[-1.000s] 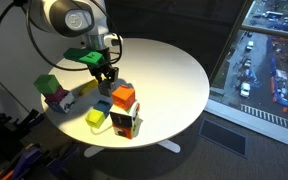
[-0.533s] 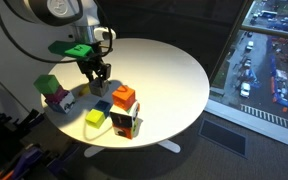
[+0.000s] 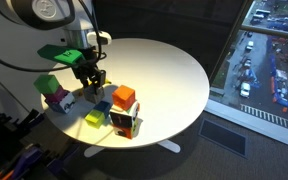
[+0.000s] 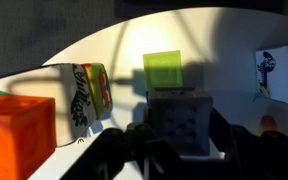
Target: Pick up the gray block and place on top of the blue and the yellow block
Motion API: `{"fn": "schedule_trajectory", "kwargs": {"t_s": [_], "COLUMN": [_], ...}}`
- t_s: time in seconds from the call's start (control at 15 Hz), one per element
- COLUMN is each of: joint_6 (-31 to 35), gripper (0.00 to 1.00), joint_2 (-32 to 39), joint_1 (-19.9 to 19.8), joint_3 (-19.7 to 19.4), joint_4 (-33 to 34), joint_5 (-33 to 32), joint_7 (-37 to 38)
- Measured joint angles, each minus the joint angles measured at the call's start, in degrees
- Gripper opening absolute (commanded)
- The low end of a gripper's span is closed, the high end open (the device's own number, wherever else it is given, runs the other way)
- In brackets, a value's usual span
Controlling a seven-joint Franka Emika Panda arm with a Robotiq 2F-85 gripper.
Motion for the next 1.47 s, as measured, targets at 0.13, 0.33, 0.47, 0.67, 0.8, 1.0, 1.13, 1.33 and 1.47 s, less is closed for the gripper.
{"fn": "schedule_trajectory", "kwargs": {"t_s": [0.13, 0.33, 0.47, 0.67, 0.8, 1.0, 1.13, 1.33, 1.47], "joint_6": [0.4, 2.0, 3.4, 5.3, 6.4, 7.7, 9.0, 10.6, 11.2], "gripper": [0.31, 0.31, 0.31, 0.31, 0.31, 0.31, 0.31, 0.31, 0.31], "joint_2": [-0.1, -0.1, 0.0, 0.5, 0.9, 1.7, 2.3, 3.3, 3.8], "joint_1": [-0.2, -0.5, -0.6, -0.7, -0.7, -0.7, -0.7, -0.7, -0.7], "joint_3": [-0.5, -1.0, -1.2, -1.2, -1.3, -1.3, -1.3, -1.3, -1.3], "joint_4": [-0.7, -2.0, -2.8, -3.6, -3.9, -4.1, -4.1, -4.1, -4.1], "joint_5": [-0.6, -2.1, -3.2, -4.4, -4.8, -5.3, -5.3, -5.3, -5.3], "joint_7": [0.5, 0.6, 0.6, 0.6, 0.6, 0.6, 0.6, 0.6, 0.6]}}
